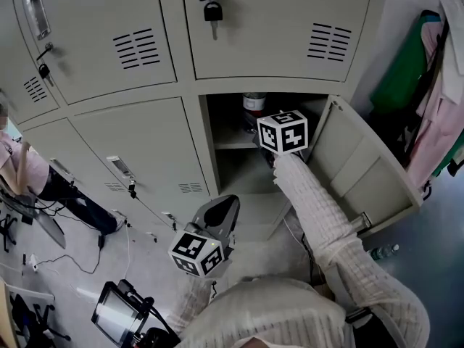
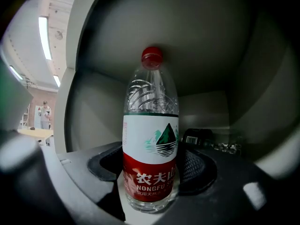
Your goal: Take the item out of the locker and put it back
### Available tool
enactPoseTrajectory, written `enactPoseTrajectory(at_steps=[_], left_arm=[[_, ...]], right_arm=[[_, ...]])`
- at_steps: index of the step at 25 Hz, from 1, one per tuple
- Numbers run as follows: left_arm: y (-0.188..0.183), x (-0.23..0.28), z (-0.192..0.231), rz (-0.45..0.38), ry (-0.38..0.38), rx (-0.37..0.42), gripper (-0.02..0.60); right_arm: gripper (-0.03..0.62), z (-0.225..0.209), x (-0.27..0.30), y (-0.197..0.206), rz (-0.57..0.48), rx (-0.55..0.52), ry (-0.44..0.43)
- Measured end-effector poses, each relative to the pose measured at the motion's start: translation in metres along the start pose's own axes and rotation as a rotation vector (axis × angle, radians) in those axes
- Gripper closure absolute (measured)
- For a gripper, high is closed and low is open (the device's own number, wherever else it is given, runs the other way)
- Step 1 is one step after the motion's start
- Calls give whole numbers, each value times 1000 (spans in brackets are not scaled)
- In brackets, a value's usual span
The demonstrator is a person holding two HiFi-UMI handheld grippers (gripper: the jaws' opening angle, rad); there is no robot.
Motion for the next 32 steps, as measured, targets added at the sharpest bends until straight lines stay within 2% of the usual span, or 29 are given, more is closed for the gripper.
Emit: enactPoseTrajectory(at_steps=[10,15,20,24,27,32], left_arm=[[-3,-6,-2,-30,-40,8,574],[-3,-15,-6,-55,-80,7,574],[1,-16,-6,-51,-84,-10,574],[3,-11,-10,-53,-53,-21,574],[4,-8,-13,-49,-43,-22,574],[5,1,-21,-18,7,-14,574]], right_arm=[[272,-3,3,0,9,-2,24],[224,-4,-8,0,-15,17,58],[224,3,-41,4,-71,49,26],[226,12,-67,9,-94,62,-21],[256,23,-94,11,-122,54,-58],[388,40,-140,11,-185,-2,-89]])
Point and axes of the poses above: the fingertips, and each gripper's own axes: x forward along the fingers, z to its left, y out of its underside, the point moved 7 cm from there along -x, backward along the fingers, and after that the axes turned 1 degree about z, right-handed, at the moved point
